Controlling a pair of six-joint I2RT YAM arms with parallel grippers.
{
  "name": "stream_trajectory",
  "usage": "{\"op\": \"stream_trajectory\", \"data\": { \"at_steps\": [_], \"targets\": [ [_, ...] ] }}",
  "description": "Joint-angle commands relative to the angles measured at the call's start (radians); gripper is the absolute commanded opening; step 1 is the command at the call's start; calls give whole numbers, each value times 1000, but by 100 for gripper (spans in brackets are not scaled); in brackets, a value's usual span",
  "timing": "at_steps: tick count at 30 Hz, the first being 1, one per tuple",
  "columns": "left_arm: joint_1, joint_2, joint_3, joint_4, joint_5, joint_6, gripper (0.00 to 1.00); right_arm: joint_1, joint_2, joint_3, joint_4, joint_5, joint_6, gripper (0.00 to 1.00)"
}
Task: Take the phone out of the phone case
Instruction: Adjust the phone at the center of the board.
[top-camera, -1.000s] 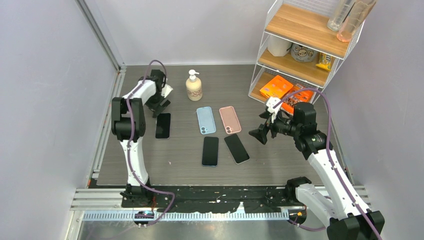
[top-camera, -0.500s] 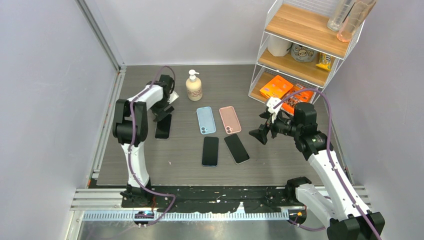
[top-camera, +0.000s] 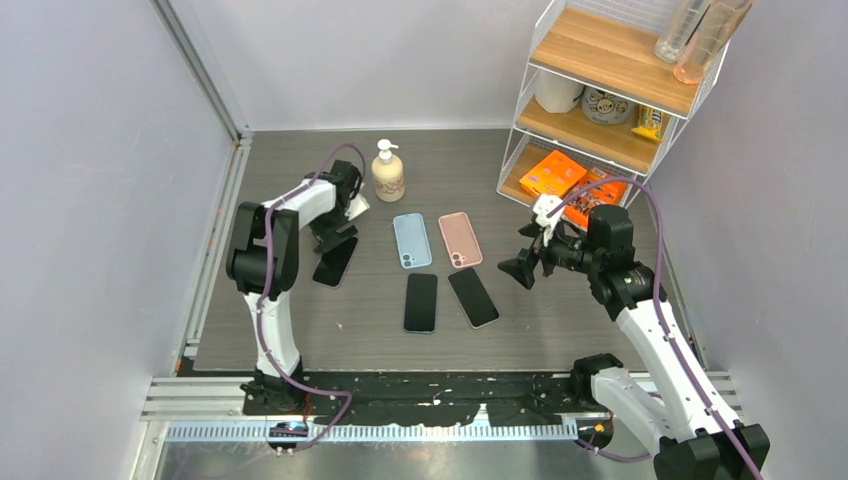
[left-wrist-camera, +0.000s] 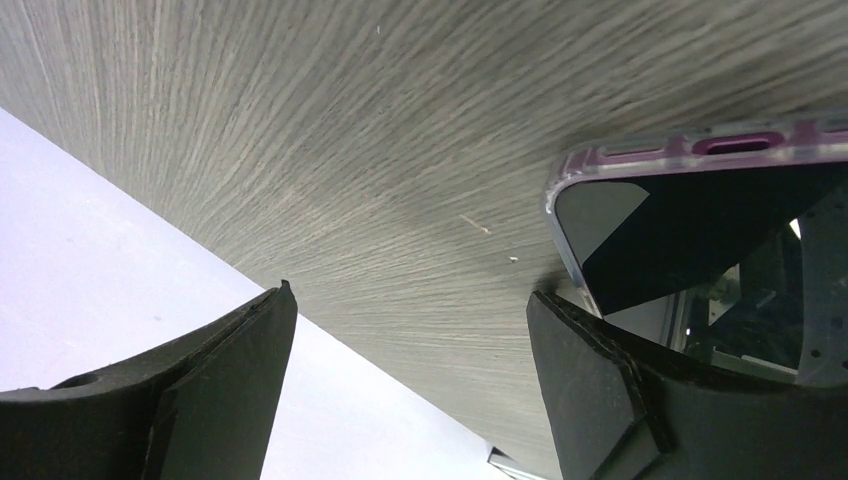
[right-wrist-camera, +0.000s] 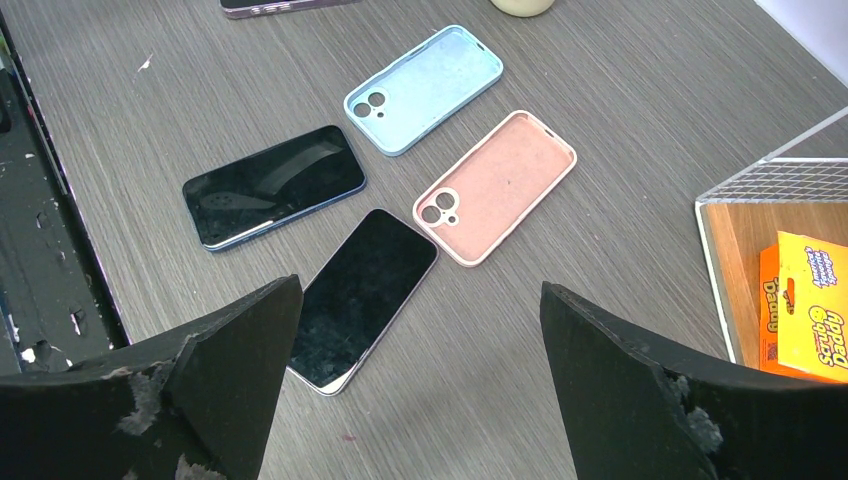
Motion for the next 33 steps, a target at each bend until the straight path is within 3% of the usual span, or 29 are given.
{"op": "stream_trajectory", "data": {
  "at_steps": [1,13,33],
  "targets": [
    [-22,-51,-53,15,74,75,94,-3,-12,3,21,-7,-7,96],
    [-83,-78,-104,-16,102,307,95,-3,-4,4,23,-2,-6,95],
    [-169,-22,80,-71,44,385,100,-3,3,6,22,7,-6,95]
  ]
}}
